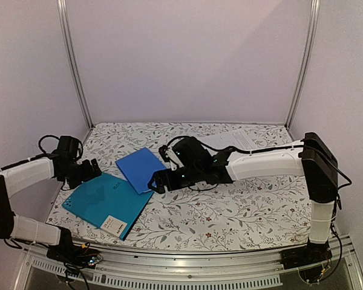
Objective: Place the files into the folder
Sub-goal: Move the folder to the center of the board.
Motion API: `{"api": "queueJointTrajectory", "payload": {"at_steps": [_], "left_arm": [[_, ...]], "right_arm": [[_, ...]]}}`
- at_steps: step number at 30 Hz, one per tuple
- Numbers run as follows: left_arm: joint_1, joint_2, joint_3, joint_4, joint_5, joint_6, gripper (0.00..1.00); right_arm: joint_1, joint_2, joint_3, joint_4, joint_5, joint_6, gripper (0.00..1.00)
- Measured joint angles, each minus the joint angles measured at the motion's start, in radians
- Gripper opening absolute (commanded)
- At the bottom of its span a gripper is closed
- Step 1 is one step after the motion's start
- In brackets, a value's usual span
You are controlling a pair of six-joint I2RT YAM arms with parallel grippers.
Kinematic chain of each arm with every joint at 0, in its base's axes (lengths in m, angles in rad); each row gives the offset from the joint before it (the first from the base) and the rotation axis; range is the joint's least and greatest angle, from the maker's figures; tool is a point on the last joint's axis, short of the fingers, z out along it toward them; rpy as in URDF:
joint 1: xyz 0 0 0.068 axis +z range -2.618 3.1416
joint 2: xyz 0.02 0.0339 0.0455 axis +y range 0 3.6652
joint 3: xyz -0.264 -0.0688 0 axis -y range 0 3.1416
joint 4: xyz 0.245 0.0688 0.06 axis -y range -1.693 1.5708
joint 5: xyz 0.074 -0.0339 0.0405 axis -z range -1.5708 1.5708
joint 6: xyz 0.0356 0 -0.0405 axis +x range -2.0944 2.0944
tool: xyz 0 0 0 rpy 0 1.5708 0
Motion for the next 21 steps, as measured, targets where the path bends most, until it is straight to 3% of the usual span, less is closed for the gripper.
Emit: {"api": "queueJointTrajectory", "payload": {"at_steps": [9, 21], "left_arm": [[0.139, 0.058, 0.000, 0.009, -0.027, 0.002, 1.00], [0.259, 0.150, -0.045, 0.098, 0.087, -0.021, 1.00]], "right_arm": [[0.087, 0.082, -0.029, 0.164, -0.234, 0.232, 0.79], [0.104, 0.267, 0.018, 0.330, -0.378, 0.526, 0.79]]}}
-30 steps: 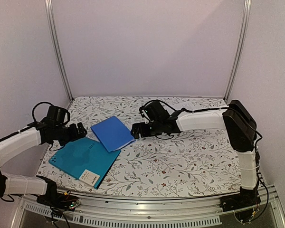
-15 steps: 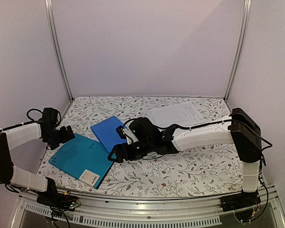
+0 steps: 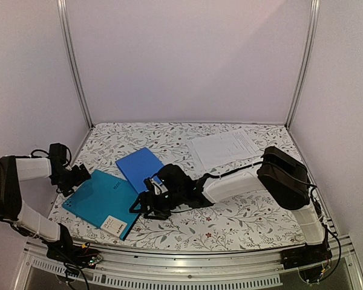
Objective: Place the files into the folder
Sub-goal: Move the folder to the center of the board.
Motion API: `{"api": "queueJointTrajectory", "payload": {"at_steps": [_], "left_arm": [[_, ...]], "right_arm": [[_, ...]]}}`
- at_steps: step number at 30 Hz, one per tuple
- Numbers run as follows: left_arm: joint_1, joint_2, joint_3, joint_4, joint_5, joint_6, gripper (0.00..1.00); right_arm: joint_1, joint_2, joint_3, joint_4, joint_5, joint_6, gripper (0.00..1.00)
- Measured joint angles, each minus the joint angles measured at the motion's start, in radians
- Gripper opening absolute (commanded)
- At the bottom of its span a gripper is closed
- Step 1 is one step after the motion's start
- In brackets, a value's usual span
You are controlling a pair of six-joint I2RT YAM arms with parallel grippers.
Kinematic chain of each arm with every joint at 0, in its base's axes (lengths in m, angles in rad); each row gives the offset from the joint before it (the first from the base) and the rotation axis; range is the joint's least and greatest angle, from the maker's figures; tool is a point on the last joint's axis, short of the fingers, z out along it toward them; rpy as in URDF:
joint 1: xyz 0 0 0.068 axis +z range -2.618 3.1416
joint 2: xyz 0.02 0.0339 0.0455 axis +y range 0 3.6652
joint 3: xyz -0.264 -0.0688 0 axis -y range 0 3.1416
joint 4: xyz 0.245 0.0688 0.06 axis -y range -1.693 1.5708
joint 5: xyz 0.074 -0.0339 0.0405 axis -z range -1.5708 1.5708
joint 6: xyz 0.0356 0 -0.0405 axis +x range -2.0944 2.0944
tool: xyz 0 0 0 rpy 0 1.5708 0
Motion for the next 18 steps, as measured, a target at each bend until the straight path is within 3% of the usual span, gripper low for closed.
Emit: {"api": "queueJointTrajectory", "payload": {"at_steps": [11, 18], "left_arm": [[0.030, 0.050, -0.030, 0.142, 0.148, -0.012, 1.00], [0.031, -0.008, -0.082, 0.158, 0.207, -0.018, 0.97]], "right_arm": [[0.027, 0.055, 0.056, 0.087, -0.027, 0.128, 0.78], [0.029, 0.028, -0.037, 0.135, 0.010, 0.148, 0.79]]}}
